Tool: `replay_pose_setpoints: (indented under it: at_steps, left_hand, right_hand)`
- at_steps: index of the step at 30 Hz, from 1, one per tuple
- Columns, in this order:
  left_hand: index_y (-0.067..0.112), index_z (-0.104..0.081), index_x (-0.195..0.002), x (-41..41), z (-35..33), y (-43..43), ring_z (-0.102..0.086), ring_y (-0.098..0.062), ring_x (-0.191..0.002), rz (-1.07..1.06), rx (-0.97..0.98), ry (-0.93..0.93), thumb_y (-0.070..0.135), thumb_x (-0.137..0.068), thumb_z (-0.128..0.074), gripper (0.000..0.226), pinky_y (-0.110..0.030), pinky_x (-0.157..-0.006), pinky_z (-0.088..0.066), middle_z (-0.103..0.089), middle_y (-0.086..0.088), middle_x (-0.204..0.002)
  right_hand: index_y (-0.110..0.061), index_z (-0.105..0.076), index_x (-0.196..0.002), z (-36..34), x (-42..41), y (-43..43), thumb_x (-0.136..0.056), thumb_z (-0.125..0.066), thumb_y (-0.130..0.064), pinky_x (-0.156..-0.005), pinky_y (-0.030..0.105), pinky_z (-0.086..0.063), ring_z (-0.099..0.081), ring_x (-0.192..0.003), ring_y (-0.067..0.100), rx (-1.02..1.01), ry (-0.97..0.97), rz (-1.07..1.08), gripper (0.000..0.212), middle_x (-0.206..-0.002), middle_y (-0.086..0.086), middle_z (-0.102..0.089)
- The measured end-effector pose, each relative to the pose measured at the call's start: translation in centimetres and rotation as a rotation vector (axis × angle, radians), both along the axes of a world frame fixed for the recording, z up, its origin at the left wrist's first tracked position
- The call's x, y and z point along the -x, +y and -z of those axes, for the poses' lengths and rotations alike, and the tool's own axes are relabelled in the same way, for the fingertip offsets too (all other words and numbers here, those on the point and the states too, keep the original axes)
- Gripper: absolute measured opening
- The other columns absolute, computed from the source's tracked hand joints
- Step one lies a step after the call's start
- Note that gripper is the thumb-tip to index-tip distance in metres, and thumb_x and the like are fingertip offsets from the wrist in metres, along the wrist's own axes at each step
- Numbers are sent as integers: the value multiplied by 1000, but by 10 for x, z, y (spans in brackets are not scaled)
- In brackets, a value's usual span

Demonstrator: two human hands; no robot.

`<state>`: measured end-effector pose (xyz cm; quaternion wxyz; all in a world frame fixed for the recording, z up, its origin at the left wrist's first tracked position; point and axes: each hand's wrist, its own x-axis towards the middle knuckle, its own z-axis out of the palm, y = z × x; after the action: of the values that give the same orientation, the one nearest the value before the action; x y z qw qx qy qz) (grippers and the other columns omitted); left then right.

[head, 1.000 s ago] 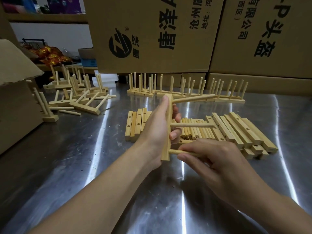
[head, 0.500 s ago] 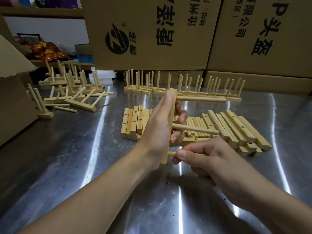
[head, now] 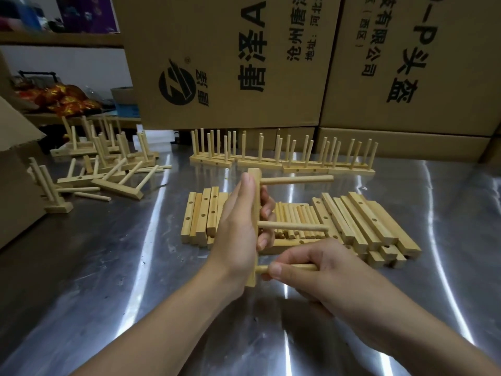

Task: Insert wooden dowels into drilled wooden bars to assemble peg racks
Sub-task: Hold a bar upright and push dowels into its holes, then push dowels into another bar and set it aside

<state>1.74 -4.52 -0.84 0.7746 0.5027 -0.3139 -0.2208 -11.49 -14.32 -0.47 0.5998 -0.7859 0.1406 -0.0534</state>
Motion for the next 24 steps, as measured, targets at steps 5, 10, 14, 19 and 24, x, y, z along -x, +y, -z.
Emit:
replay_pose_setpoints:
  at_steps: [5,10,14,19,24]
  left_hand:
    - [23,-69,-109,-6,-1,-2,-56,-8,-79,-223,-82,80,75,-96,-37,62,-28,-70,-48,-63,9,-95]
    - [32,-67,-105,-13,-5,-1,-57,-16,-94,-309,-21,165,78,-98,-32,58,-41,-92,-49,-60,4,-102]
    - [38,-64,-104,-15,-1,-5,-59,-17,-93,-281,14,199,81,-94,-31,56,-45,-91,-54,-59,3,-99]
    - [44,-61,-113,-13,7,-7,-66,-19,-108,-255,-7,142,79,-99,-25,52,-35,-78,-53,-64,0,-117]
    - [51,-72,-106,-8,7,-8,-69,-7,-83,-221,-53,176,63,-106,-39,36,-25,-59,-51,-73,10,-101]
  right_hand:
    - [-35,-70,-118,-13,4,-13,-79,-91,-36,-44,24,-43,-68,-60,23,-261,-103,70,44,-74,12,-71]
    - [-38,-75,-113,-14,6,-16,-71,-92,-52,-49,25,-51,-75,-74,22,-207,-118,113,47,-97,7,-79]
    - [-36,-81,-104,0,-5,-2,-82,-87,-49,-53,27,-52,-69,-69,12,-37,-136,121,27,-91,-4,-77]
    - [-32,-83,-102,6,-9,-9,-78,-81,-44,-54,28,-51,-66,-70,16,-50,-260,286,27,-88,7,-76]
    - [-23,-83,-104,6,-5,-26,-78,-81,-41,-54,25,-52,-68,-73,17,-102,-298,458,32,-84,8,-74]
